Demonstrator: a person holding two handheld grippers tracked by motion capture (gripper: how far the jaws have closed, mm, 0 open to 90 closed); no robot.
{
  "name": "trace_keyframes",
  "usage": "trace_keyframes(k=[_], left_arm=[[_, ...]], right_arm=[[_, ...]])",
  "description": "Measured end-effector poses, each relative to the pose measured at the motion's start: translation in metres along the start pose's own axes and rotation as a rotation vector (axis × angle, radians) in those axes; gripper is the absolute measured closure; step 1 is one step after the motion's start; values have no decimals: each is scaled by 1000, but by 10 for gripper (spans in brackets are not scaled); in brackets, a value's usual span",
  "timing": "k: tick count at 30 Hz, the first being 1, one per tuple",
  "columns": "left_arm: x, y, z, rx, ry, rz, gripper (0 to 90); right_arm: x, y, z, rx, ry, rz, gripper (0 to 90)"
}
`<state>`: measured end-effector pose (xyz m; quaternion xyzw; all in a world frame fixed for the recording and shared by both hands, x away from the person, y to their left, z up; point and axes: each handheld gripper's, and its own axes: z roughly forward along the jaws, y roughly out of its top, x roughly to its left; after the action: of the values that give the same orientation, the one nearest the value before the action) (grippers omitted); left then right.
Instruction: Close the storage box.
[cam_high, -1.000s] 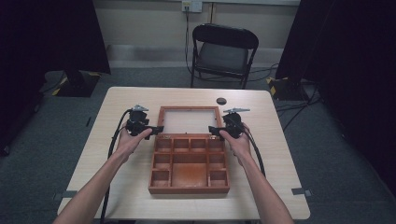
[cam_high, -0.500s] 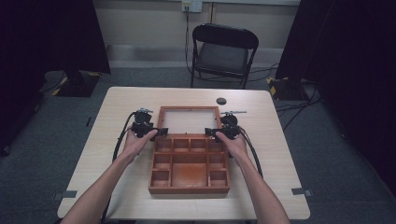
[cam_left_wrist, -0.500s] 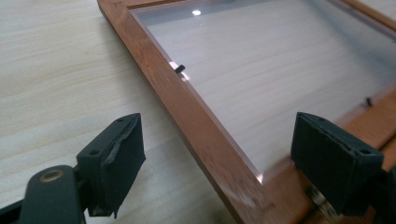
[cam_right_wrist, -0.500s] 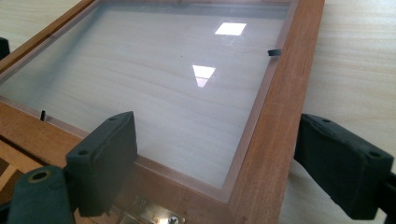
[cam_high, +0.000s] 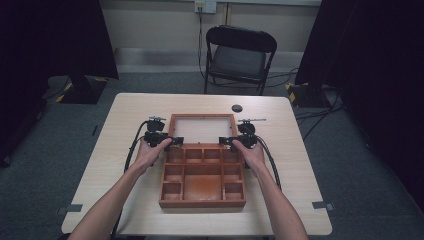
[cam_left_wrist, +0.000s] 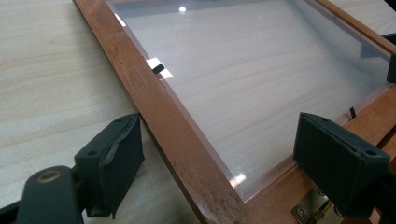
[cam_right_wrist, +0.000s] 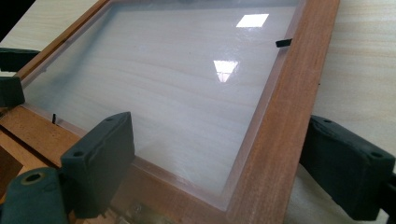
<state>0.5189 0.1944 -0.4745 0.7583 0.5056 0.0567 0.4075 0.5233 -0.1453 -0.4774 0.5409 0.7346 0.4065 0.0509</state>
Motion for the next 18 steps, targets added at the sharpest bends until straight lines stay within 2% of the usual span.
trace_keyframes(k=[6,18], left_arm=[[1,1,0,10,-2,1,153],[2,1,1,17,-15,-22,152]], right_arm=[[1,-2,-1,-17,-14,-12,116],[1,-3,-3,-31,-13,-15,119]])
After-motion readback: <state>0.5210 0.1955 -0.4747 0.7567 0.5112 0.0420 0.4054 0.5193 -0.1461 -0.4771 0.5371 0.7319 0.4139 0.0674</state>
